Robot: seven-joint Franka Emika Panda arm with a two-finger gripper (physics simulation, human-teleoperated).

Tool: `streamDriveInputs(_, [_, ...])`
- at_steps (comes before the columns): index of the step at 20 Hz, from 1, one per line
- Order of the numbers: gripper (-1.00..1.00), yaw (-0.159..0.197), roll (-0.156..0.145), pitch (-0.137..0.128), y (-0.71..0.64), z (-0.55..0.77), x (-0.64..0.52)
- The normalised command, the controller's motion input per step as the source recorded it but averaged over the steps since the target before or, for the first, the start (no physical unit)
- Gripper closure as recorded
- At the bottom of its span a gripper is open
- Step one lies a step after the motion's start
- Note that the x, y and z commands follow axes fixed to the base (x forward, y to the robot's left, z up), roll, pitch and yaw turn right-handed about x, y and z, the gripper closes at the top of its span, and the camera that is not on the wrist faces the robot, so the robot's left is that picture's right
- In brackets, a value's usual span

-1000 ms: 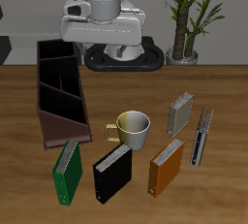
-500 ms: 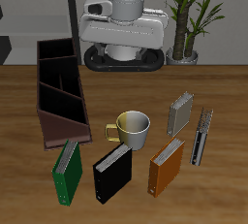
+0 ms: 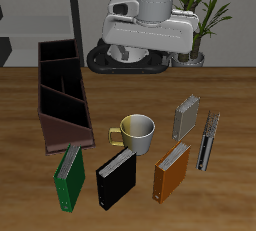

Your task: Place the orange book into the right desk caddy's back compartment

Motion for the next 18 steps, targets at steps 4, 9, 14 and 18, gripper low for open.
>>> streamDriveInputs(4, [-1.0,-0.071,0.004,-0.019,0.19,0.04,0.24])
streamDriveInputs(9, [-1.0,-0.07,-0.015,-0.064,0.37,-0.05,0.17])
streamDriveInputs(14, [-1.0,-0.045,0.043,0.004,0.4,-0.18,0.1])
streamDriveInputs(18, [-1.0,-0.011,-0.037,-0.031,0.09,-0.18,0.13])
